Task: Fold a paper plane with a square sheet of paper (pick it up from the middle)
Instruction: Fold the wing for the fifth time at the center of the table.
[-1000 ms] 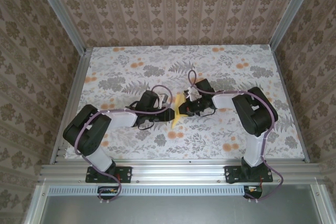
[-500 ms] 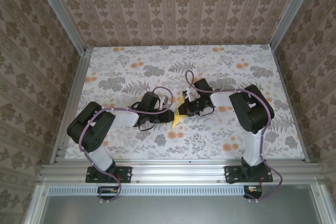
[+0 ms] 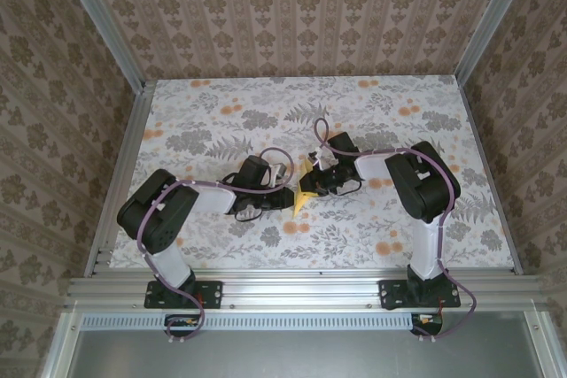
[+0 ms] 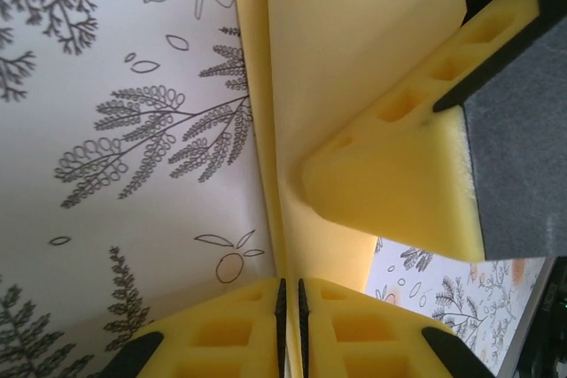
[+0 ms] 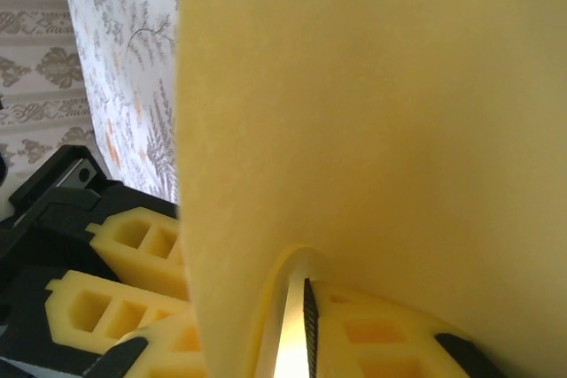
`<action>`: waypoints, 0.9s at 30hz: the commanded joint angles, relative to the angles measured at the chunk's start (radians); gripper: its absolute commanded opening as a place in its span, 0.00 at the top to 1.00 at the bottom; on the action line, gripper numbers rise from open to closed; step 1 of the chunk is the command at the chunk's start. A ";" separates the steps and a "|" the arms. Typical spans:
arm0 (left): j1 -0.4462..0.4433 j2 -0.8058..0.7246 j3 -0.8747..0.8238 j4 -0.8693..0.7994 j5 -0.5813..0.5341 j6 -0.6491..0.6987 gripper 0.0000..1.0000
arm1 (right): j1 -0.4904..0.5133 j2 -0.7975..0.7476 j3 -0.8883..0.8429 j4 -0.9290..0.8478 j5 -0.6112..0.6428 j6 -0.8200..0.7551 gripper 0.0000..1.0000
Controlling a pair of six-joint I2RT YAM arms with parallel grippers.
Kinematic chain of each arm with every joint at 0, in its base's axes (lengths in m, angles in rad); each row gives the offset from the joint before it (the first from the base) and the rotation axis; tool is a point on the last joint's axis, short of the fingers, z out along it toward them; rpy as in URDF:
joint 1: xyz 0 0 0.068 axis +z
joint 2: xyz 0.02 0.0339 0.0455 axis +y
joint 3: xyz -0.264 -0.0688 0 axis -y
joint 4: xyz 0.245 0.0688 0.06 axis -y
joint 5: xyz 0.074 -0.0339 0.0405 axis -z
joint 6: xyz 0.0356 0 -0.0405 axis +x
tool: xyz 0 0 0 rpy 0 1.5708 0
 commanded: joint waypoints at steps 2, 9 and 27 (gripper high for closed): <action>0.003 0.022 -0.010 0.038 0.033 -0.019 0.85 | -0.007 0.028 -0.020 0.025 0.016 0.017 0.77; -0.009 0.039 0.006 0.041 0.042 -0.018 0.85 | -0.008 0.030 -0.032 0.033 0.032 0.034 0.73; -0.019 0.036 0.020 0.027 0.018 -0.029 0.82 | -0.011 0.034 -0.038 -0.002 0.098 0.031 0.73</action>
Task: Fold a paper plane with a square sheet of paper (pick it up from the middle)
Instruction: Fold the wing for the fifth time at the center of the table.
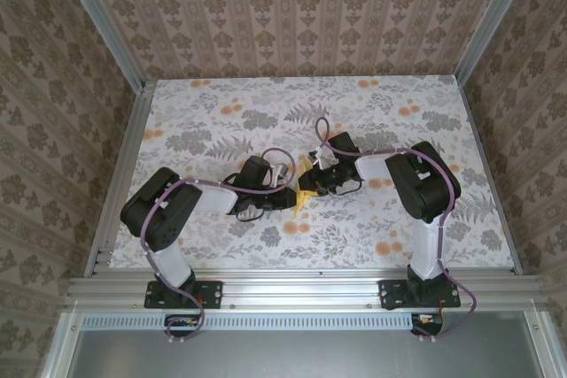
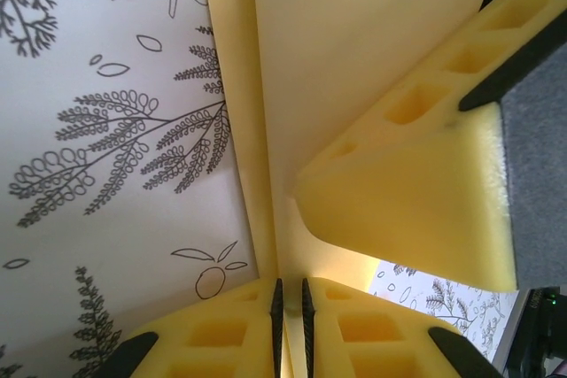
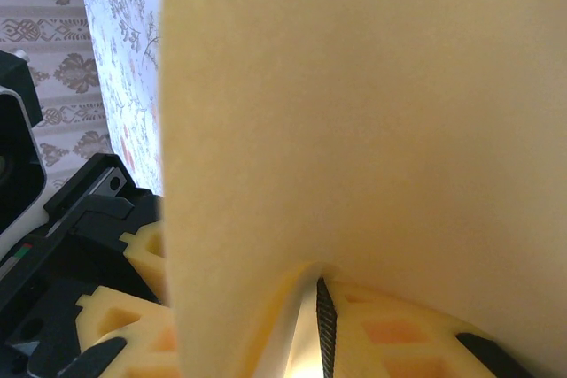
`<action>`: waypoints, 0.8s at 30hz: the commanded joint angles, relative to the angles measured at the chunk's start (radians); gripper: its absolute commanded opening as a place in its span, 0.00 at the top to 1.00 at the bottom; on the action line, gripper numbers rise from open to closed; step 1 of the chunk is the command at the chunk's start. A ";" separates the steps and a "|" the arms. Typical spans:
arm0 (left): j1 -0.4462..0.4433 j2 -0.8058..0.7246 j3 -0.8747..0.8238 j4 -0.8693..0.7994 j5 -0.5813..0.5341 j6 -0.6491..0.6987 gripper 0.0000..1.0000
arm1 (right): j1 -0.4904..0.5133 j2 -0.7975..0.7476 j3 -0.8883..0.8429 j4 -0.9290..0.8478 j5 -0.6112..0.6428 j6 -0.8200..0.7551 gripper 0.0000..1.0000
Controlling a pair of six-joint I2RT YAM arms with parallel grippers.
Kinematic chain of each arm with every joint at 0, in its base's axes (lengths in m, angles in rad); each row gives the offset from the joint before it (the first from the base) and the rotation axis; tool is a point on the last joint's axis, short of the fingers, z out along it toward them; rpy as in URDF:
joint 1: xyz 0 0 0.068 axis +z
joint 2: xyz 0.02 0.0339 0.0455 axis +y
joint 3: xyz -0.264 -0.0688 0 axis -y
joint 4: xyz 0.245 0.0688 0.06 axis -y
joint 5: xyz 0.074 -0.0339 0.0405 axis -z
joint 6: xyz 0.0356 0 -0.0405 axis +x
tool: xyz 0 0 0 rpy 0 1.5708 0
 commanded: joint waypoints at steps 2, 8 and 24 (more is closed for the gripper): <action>-0.013 0.010 0.017 -0.020 -0.011 -0.008 0.82 | -0.007 0.033 -0.028 -0.045 0.121 0.001 0.74; -0.020 0.007 0.026 -0.061 -0.043 0.003 0.83 | -0.007 0.037 -0.020 -0.077 0.154 -0.007 0.82; -0.019 -0.097 -0.001 -0.057 -0.052 -0.023 0.78 | -0.006 0.056 -0.024 -0.099 0.214 -0.028 0.91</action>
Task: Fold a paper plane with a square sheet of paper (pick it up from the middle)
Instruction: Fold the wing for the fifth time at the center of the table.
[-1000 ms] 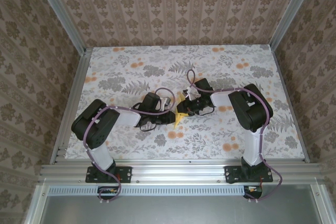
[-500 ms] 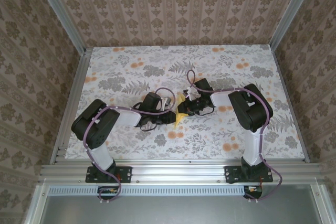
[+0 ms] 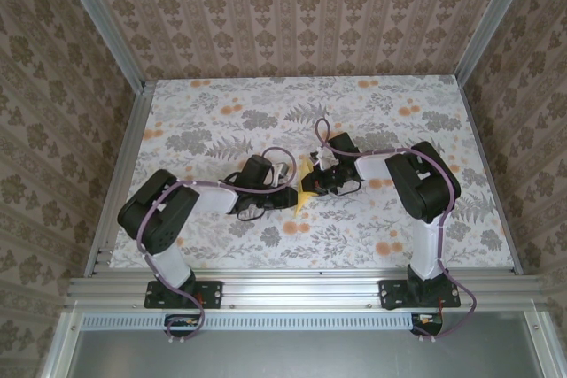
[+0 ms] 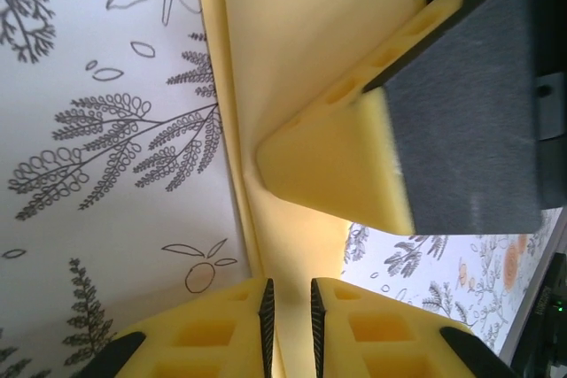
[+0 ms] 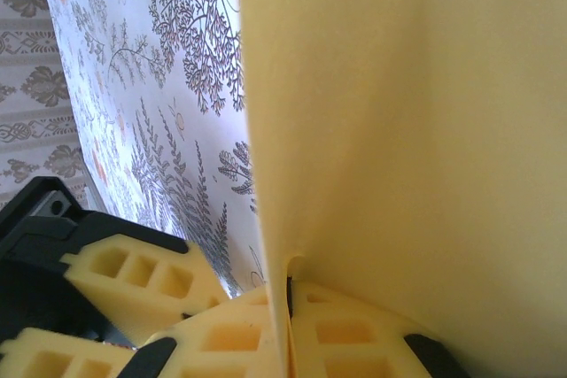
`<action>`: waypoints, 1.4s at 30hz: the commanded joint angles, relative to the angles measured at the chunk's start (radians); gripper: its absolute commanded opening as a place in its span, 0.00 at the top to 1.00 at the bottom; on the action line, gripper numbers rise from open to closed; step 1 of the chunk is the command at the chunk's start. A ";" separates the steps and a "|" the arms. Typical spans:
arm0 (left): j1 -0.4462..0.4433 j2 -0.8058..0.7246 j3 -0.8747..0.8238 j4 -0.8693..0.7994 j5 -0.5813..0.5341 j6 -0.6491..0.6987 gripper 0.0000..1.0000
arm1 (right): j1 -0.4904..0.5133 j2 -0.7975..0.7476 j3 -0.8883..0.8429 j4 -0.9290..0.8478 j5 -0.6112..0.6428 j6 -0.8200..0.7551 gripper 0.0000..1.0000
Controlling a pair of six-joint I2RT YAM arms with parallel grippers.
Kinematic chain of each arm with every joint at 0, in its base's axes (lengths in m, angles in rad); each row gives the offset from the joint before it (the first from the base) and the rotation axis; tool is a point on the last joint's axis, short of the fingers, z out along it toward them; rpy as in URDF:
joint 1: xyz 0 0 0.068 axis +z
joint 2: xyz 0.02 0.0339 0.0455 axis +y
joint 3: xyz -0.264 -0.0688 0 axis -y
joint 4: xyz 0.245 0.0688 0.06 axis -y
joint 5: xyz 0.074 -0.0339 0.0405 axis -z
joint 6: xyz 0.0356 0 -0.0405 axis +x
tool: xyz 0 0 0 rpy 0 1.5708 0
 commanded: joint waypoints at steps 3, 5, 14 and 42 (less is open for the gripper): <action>-0.006 -0.060 -0.026 0.028 0.015 -0.034 0.79 | -0.005 0.056 -0.024 -0.075 0.151 -0.021 0.91; -0.010 -0.053 -0.028 0.043 0.033 -0.042 0.80 | -0.006 0.056 -0.022 -0.079 0.152 -0.022 0.91; -0.038 0.010 -0.005 0.028 0.057 -0.023 0.84 | -0.006 0.062 -0.018 -0.086 0.158 -0.021 0.91; -0.038 0.006 0.016 -0.071 -0.029 0.036 0.84 | -0.006 0.071 -0.009 -0.108 0.180 -0.026 0.91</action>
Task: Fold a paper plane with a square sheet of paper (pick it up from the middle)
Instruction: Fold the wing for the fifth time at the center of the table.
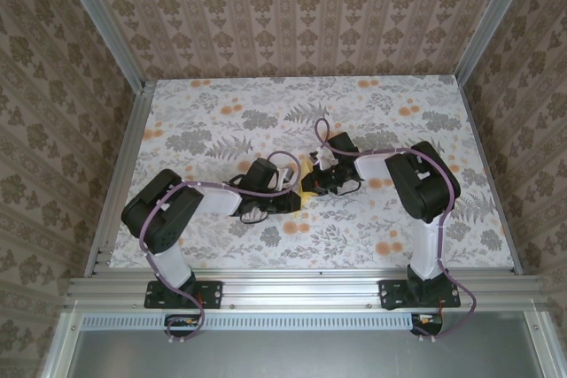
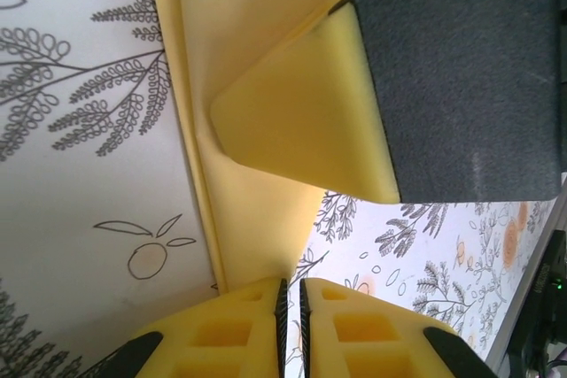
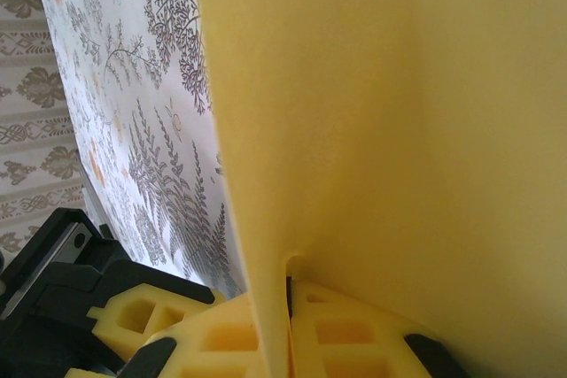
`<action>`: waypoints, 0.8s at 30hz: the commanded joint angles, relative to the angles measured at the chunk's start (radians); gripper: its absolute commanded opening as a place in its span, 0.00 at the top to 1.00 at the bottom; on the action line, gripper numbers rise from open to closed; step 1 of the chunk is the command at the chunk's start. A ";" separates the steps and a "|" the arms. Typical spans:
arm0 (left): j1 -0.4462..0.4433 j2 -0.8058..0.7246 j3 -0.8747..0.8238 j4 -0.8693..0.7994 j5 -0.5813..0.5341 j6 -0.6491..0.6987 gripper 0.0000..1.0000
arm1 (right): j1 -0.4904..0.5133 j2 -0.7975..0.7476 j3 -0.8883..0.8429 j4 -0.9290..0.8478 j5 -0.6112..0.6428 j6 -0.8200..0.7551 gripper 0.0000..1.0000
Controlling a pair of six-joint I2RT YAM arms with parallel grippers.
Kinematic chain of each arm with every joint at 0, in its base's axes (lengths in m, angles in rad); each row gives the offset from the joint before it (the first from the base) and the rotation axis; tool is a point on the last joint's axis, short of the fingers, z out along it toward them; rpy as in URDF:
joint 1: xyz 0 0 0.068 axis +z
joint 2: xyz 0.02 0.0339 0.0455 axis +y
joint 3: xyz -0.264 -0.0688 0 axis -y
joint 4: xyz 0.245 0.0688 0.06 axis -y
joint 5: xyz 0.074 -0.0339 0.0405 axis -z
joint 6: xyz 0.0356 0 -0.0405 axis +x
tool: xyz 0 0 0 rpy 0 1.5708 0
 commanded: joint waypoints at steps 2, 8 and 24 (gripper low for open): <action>-0.001 -0.047 0.013 -0.077 -0.042 0.041 0.84 | -0.008 0.070 -0.016 -0.089 0.170 -0.026 0.91; -0.015 -0.093 0.025 -0.140 -0.074 0.074 0.83 | -0.008 0.073 -0.011 -0.091 0.170 -0.022 0.90; -0.172 -0.119 0.175 -0.458 -0.461 0.217 0.81 | -0.006 0.083 0.000 -0.104 0.178 -0.020 0.89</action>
